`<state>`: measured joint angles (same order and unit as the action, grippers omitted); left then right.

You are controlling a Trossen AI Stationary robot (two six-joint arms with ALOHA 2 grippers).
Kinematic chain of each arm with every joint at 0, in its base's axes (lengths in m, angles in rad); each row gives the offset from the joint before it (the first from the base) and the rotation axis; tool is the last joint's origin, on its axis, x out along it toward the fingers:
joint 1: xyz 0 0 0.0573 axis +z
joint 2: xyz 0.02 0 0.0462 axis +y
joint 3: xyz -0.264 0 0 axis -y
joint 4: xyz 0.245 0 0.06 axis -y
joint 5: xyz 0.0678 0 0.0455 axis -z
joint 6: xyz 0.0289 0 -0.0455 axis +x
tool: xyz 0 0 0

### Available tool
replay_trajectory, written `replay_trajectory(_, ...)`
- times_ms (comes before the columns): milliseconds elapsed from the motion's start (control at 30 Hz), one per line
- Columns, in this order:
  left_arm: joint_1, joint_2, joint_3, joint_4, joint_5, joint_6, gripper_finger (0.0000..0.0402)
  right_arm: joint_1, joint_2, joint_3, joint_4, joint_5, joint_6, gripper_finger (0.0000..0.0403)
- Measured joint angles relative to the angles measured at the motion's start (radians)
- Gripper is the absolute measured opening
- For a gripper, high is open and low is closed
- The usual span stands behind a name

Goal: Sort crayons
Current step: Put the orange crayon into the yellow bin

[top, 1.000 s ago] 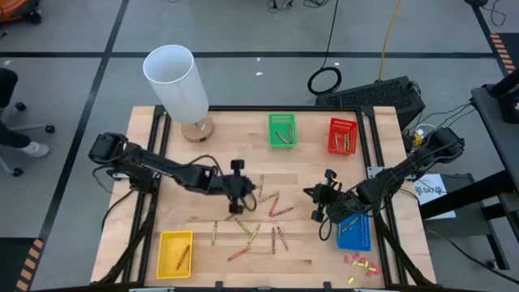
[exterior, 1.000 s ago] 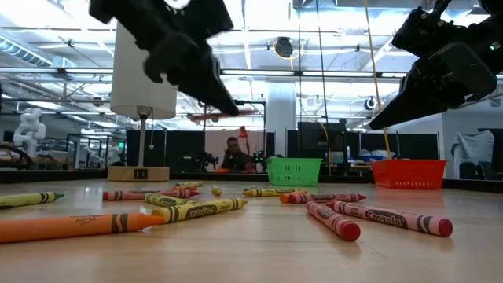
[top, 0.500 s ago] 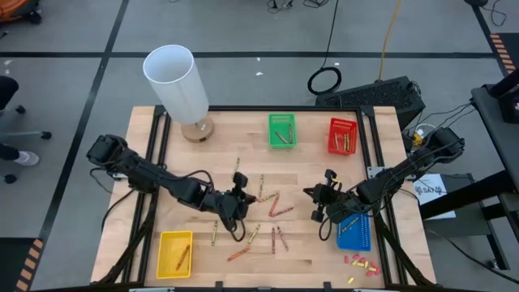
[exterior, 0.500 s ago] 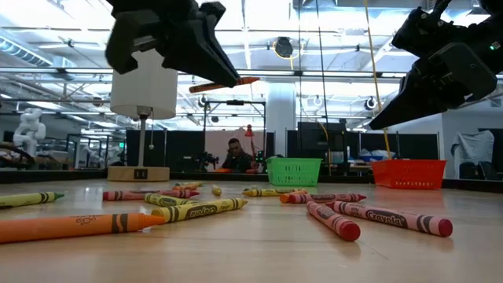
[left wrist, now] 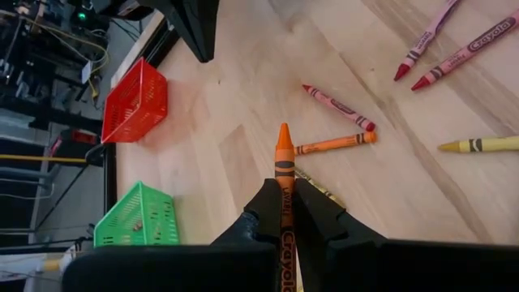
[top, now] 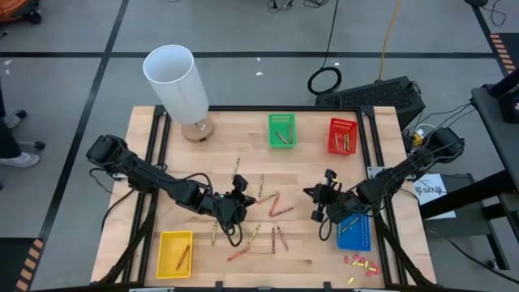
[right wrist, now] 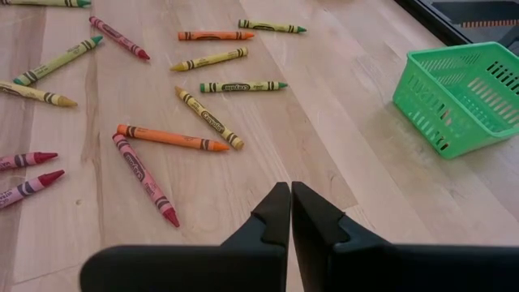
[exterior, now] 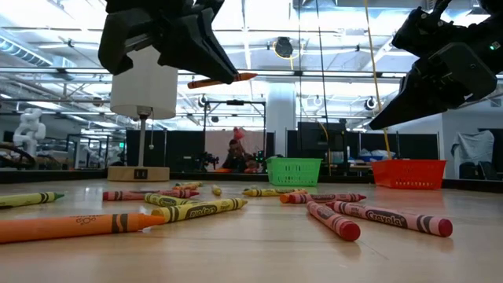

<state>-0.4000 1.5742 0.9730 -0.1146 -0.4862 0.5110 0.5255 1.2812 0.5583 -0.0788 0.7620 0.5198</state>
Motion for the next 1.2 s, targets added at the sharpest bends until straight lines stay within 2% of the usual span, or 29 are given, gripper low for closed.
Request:
replay_trajectory(100, -0.002, 0.000, 0.000, 0.000, 0.000, -0.004, 0.0011, 0.000, 0.000, 0.000, 0.000, 0.000, 0.000, 0.0000)
replay_trajectory(167, -0.005, 0.000, 0.000, 0.000, 0.000, -0.069, 0.0011, 0.000, 0.000, 0.000, 0.000, 0.000, 0.000, 0.0000)
replay_trajectory(467, -0.010, 0.000, 0.000, -0.010, 0.023, -0.652, 0.0011, 0.000, 0.000, 0.000, 0.000, 0.000, 0.013, 0.0000)
replay_trajectory(700, -0.018, 0.000, 0.000, -0.085, 0.186, -1.091, 0.0011, 0.000, 0.000, 0.000, 0.000, 0.000, 0.013, 0.0000)
replay_trajectory(900, -0.070, 0.000, 0.001, -0.152, 0.346, -1.218, 0.0011, 0.000, 0.000, -0.001, 0.000, 0.000, 0.012, 0.0000)
replay_trajectory(1200, -0.219, 0.000, 0.001, -0.293, 0.389, -1.401, 0.0011, 0.000, 0.000, -0.001, 0.000, 0.000, 0.017, 0.0000)
